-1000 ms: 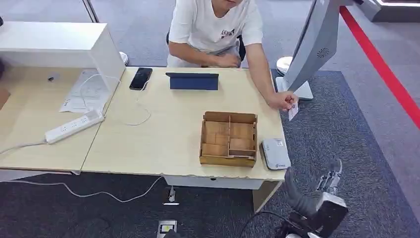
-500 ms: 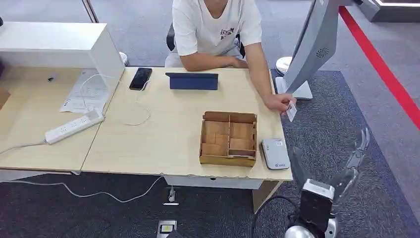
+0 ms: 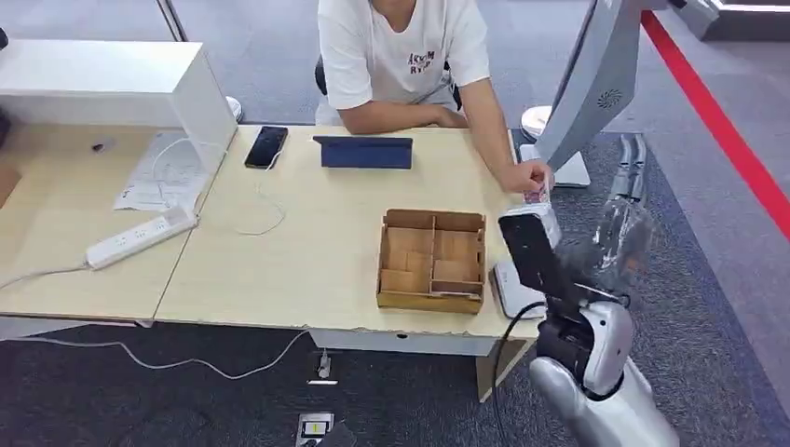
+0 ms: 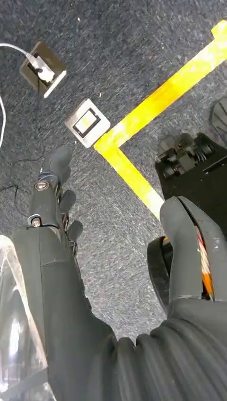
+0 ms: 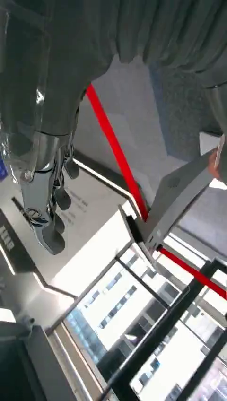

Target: Pass the card to the sensor for recognition and then transmit it.

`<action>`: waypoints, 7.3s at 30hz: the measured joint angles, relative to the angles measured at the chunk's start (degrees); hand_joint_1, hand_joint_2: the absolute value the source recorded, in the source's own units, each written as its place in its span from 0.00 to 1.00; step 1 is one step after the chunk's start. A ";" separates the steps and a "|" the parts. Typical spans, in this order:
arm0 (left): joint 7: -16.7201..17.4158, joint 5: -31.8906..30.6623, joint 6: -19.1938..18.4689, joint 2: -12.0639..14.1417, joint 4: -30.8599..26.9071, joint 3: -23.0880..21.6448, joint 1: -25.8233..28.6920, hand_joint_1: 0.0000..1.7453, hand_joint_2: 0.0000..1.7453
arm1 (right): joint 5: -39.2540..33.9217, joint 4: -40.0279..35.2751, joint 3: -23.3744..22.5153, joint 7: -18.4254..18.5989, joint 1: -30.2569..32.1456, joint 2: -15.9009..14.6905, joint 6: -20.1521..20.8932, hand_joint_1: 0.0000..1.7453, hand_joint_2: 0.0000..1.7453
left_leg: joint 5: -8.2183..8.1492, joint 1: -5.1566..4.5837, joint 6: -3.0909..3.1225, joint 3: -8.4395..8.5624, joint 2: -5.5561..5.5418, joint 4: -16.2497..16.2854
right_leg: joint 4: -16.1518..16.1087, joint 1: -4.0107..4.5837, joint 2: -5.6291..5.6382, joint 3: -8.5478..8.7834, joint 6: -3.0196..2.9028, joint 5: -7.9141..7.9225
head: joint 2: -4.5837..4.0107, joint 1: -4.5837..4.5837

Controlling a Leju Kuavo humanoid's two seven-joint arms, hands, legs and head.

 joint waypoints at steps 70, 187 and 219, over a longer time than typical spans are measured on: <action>0.74 -5.88 -6.47 -3.65 6.21 -1.38 -3.20 0.00 1.00 | -5.79 24.87 11.09 1.45 -11.32 -5.01 9.36 1.00 1.00 | 0.00 -0.03 0.01 -0.10 0.04 0.03 | 0.00 -0.02 0.01 -0.12 0.00 0.01 | 0.00 0.00; -1.38 0.99 -1.02 -1.55 4.02 -3.30 -2.29 0.00 1.00 | -14.95 16.66 15.04 1.36 -11.52 -9.31 3.12 1.00 1.00 | 0.00 -0.04 0.02 0.03 0.06 0.06 | -0.01 -0.02 0.01 0.02 0.02 0.03 | 0.00 0.02; 2.86 -8.31 -7.70 -1.81 2.78 -3.43 -4.01 0.00 1.00 | -17.33 28.22 22.54 1.42 -29.52 4.11 18.91 1.00 1.00 | 0.01 -0.02 0.02 -0.06 0.04 0.06 | 0.02 -0.01 0.01 -0.04 0.04 0.04 | 0.00 0.02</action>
